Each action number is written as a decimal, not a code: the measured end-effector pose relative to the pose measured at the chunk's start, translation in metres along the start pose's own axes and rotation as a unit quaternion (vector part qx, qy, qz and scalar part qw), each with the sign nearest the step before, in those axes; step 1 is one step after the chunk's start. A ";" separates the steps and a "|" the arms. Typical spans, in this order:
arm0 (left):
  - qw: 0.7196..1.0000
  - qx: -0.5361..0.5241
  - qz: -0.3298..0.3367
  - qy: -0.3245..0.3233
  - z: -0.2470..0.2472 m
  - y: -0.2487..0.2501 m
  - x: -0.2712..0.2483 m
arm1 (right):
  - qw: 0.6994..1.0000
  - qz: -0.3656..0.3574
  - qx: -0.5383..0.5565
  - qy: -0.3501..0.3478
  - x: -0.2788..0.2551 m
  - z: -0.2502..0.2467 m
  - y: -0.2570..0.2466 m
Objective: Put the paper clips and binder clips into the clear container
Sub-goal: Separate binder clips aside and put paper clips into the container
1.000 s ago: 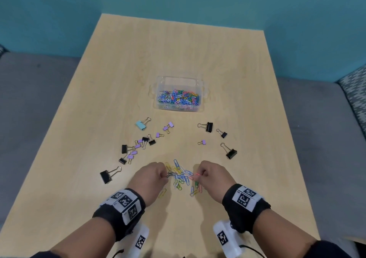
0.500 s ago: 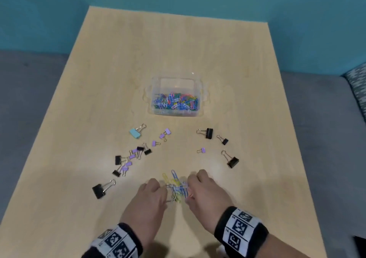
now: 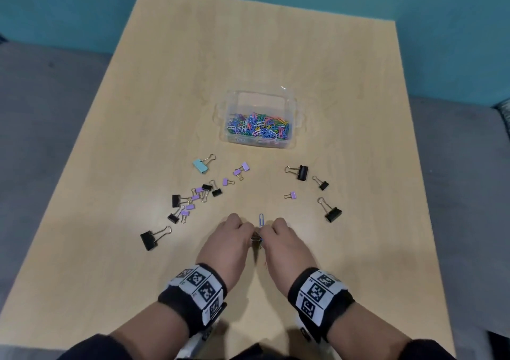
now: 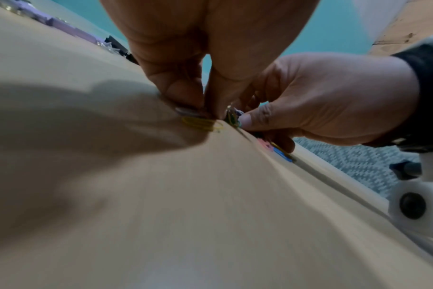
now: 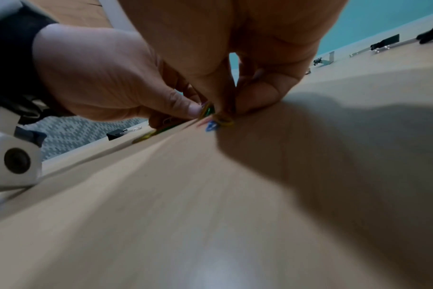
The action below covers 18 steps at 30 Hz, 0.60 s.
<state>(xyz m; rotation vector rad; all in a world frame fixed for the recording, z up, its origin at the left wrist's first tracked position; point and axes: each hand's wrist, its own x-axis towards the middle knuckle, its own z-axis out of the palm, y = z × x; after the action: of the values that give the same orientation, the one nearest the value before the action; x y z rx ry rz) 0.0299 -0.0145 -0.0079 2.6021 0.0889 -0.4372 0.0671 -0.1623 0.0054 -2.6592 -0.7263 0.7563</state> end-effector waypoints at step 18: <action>0.911 -0.378 -0.156 -0.045 -0.060 -0.003 0.026 | 0.894 0.169 0.411 -0.046 0.029 -0.058 0.023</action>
<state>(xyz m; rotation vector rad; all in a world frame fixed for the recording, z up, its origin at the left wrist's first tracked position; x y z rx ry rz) 0.0718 0.0168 0.0320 1.7977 0.5375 -0.5082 0.1293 -0.1736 0.0324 -1.9696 0.0799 0.9982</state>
